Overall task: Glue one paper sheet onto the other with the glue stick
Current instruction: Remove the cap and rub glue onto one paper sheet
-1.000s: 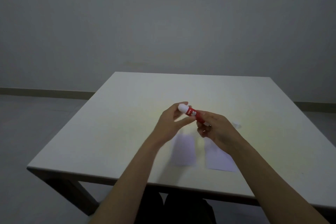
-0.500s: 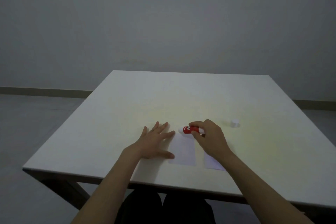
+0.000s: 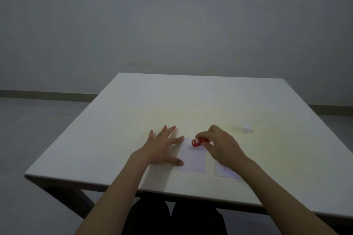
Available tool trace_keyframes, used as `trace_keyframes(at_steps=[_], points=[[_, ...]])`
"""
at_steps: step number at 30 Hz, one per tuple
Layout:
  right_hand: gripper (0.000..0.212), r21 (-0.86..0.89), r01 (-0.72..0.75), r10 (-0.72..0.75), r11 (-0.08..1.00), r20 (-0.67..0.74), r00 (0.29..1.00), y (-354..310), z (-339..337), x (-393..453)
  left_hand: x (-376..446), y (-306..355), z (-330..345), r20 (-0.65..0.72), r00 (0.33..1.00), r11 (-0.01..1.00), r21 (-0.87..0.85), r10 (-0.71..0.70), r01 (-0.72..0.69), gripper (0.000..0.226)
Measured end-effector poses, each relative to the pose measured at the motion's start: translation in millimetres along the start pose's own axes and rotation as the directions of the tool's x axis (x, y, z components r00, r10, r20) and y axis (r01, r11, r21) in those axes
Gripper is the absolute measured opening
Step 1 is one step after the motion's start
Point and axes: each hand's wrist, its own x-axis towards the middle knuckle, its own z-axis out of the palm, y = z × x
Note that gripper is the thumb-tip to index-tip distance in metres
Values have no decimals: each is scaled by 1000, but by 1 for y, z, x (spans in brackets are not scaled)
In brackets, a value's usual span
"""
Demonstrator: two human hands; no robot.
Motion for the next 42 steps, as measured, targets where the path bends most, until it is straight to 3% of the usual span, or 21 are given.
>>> trace_keyframes(at_steps=[3, 9, 18, 21, 25, 27, 31, 33, 37, 42], points=[[24, -35, -90, 86, 995, -94, 992, 0, -1, 0, -2, 3, -1, 1, 1000, 1000, -16, -13, 13, 92], [22, -4, 168, -167, 986, 108, 980, -15, 2, -39, -4, 4, -2, 17, 1000, 1000, -16, -24, 24, 92], [28, -49, -134, 130, 990, -74, 989, 18, -4, -8, -7, 7, -6, 45, 998, 999, -8, -41, 42, 93], [24, -50, -20, 18, 999, -38, 999, 11, -6, -27, -6, 7, -5, 41, 998, 999, -14, -42, 43, 93], [25, -67, 122, -114, 990, 123, 986, 6, -14, -48, -6, 6, -5, 41, 998, 999, -16, -41, 42, 93], [25, -87, 113, -102, 990, 122, 987, 8, -22, -45, -6, 6, -4, 43, 998, 999, -15, -43, 43, 95], [24, -115, -5, 3, 993, -17, 1000, 14, -33, -32, -7, 5, -1, 47, 998, 999, -15, -38, 38, 100], [25, -61, 42, -41, 997, 10, 999, 10, -30, -30, -6, 4, 0, 51, 998, 999, -2, -36, 36, 100], [25, 24, 130, -133, 991, 197, 971, 5, -19, -32, -6, 3, 1, 65, 997, 999, -4, -36, 36, 102], [25, -85, -1, 8, 996, 77, 997, 24, -29, -23, -6, 3, 1, 61, 998, 999, -36, -24, 26, 101]])
